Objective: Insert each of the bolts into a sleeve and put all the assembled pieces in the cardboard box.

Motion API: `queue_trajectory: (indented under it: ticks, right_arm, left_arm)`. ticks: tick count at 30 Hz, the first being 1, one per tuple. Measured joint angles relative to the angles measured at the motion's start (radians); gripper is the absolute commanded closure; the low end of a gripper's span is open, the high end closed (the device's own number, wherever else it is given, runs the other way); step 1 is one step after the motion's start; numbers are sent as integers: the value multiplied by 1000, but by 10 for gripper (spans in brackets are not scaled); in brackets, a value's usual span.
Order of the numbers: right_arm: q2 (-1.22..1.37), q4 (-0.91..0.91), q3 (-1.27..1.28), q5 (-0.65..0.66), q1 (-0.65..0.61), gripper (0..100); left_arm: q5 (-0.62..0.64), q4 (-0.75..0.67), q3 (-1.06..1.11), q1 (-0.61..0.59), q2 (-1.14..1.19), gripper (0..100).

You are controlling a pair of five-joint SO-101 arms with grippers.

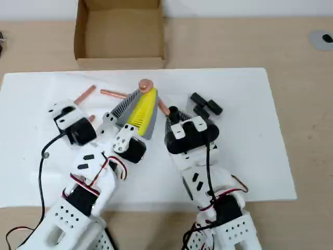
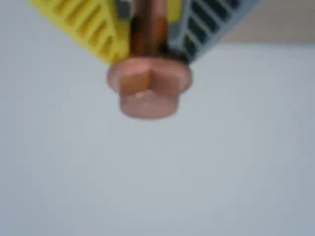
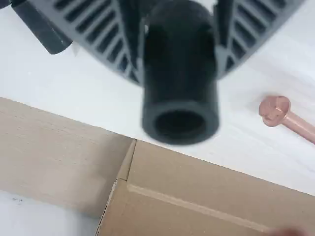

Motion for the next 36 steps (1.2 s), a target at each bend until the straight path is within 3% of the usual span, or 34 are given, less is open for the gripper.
queue_trajectory:
  ticks: [21,26,36]
  right_arm:
    - [0,0,0,0,0,987]
    - [0,0,0,0,0,987]
    - [0,0,0,0,0,987]
  left_arm:
    - [-9,-3,-52,21,195,988]
    - [-9,-72,-52,21,206,988]
    - [-80,-98,-54,21,209,988]
